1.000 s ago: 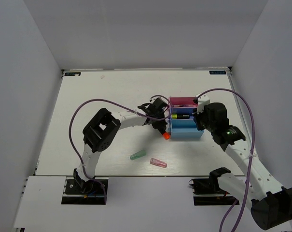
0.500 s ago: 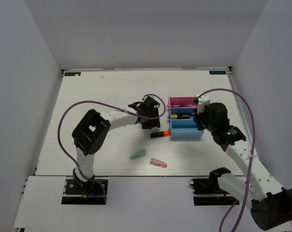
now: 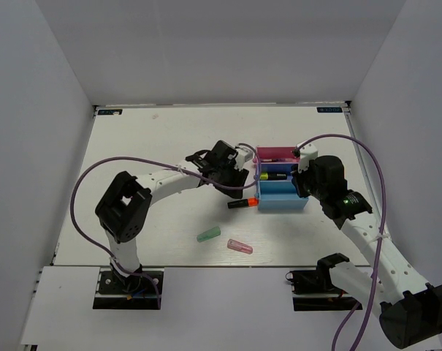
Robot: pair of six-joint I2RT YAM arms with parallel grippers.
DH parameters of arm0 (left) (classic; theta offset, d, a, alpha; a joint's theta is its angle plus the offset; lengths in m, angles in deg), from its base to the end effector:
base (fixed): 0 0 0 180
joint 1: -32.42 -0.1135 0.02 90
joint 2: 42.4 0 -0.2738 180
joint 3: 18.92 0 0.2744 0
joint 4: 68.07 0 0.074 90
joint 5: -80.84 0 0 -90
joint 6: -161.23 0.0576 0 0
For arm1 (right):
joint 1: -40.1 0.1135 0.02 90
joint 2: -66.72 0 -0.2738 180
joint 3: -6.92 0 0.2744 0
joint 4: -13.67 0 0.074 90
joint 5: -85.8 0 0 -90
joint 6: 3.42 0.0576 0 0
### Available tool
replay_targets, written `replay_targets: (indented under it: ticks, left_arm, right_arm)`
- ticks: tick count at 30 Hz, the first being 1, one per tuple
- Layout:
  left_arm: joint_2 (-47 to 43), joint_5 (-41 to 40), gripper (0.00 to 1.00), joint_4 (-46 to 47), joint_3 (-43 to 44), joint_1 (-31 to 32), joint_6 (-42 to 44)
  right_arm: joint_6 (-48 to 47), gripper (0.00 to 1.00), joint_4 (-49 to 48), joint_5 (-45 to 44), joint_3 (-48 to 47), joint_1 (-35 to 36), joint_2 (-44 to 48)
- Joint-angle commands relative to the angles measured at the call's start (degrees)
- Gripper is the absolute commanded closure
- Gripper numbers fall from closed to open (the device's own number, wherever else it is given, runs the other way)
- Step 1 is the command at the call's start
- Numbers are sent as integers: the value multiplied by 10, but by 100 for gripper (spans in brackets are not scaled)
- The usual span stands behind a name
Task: Sort the stationery into containers
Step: Pick up the pen from the center of the board.
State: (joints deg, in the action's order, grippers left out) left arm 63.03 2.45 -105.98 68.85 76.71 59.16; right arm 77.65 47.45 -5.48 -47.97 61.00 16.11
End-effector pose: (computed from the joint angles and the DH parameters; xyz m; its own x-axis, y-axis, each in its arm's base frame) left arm 0.2983 -0.3072 0.1866 -0.7374 0.4332 -0.5182 0.6251 0.7284 -0.2806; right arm 0.2194 0.0824 0.2808 -0.4019 -0.3196 -0.8581 -0.4058 0.9022 -0.1460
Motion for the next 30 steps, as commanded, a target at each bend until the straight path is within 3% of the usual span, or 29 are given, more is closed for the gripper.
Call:
replay_targets:
  ticks: [1,11,30]
  left_arm:
    - [-46,92,38,6,-38,-5,158]
    - [-23,82,38,31,-47,13,252]
    - [32,38,42,64,-40,28,274]
  right_arm:
    - [8,78,-21,7,0,-4,2]
    - [7,78,-19,7,1,-4,-2]
    - [8,78,-18,24,2,-7,-1]
